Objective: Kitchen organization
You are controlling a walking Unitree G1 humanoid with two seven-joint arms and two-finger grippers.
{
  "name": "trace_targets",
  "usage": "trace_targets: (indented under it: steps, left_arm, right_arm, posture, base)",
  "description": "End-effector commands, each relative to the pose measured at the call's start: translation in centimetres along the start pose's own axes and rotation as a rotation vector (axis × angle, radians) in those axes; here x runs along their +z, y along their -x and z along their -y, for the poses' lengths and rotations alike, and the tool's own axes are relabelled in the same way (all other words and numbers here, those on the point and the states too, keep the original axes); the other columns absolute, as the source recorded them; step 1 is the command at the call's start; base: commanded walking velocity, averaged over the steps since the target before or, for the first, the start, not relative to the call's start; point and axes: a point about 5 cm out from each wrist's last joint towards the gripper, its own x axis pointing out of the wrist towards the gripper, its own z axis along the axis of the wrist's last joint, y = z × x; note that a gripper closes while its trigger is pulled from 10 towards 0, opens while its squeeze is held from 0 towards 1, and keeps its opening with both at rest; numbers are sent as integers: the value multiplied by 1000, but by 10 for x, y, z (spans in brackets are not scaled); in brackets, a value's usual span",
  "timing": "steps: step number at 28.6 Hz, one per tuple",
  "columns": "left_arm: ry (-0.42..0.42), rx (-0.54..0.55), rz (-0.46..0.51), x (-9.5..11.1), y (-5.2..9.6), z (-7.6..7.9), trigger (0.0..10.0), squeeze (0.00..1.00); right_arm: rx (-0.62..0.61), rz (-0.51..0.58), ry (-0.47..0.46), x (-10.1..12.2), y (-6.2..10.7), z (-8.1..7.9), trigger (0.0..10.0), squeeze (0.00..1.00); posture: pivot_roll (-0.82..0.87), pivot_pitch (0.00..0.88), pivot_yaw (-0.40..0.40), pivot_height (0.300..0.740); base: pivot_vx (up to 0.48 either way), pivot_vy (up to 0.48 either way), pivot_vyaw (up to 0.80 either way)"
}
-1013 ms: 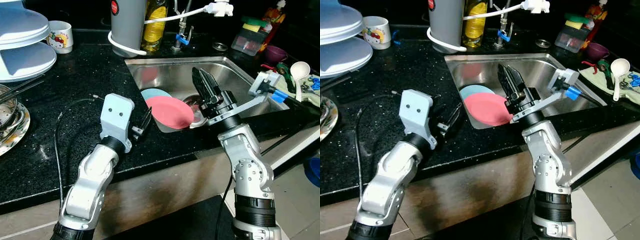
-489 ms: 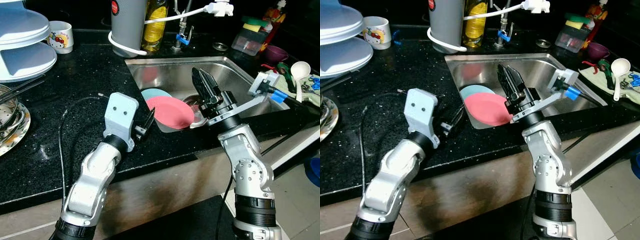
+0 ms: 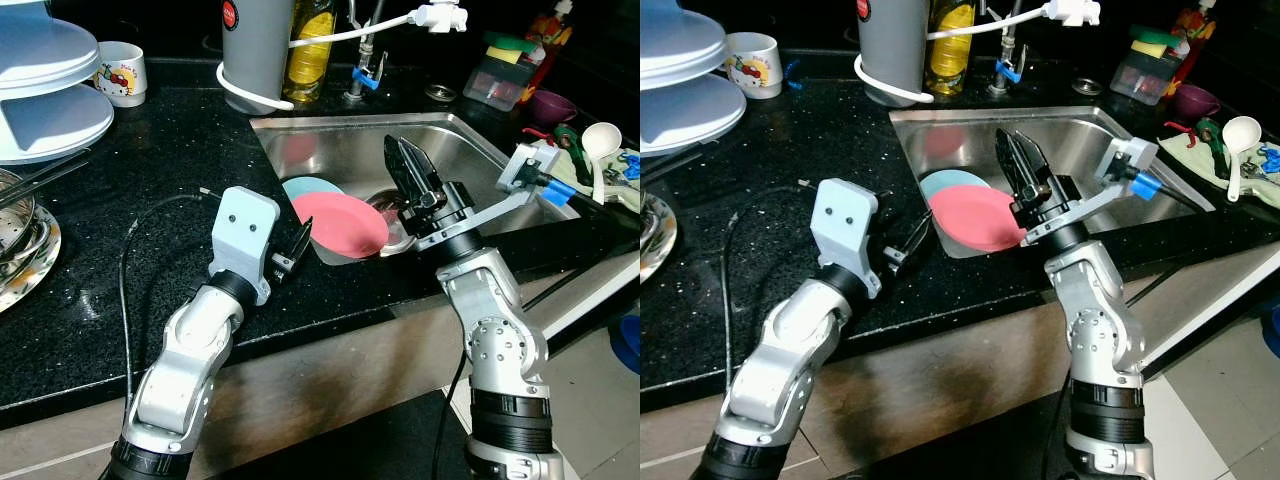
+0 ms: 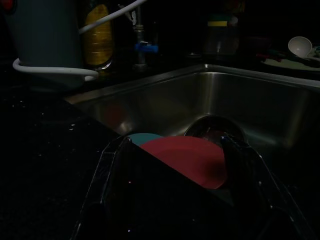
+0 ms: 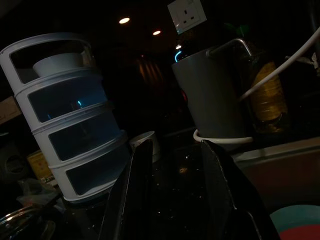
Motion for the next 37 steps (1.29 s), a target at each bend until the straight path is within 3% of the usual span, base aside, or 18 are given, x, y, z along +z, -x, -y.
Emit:
trace_targets:
  steps: [1,21,24,30,36,37]
  left_arm:
    - [0,-9,-10,-2,1,4,10000,0]
    - [-4,-22,30,10,-2,6,10000,0]
    - [-9,-21,24,8,-2,6,10000,0]
    - [-16,-19,12,5,-1,5,10000,0]
    - [-25,-17,-13,-2,2,3,10000,0]
    - [-34,-24,-44,-9,5,3,10000,0]
  right_arm:
    - [-15,3,6,2,5,3,10000,0]
    - [-17,-28,7,-5,9,4,10000,0]
    - [-29,-89,40,-13,15,9,10000,0]
    - [-153,-144,58,-23,37,35,10000,0]
    - [-225,-299,201,-38,52,47,10000,0]
    - [-265,-415,299,-49,64,53,10000,0]
  posture:
    - [130,41,-148,740]
    - [134,41,-146,740]
    - [134,38,-149,740]
    - [140,38,-155,740]
    - [140,37,-158,740]
    - [136,43,-157,740]
  base:
    - [-244,0,0]
    - [-266,0,0]
    - [-273,0,0]
    - [-273,0,0]
    - [-273,0,0]
    - [-270,0,0]
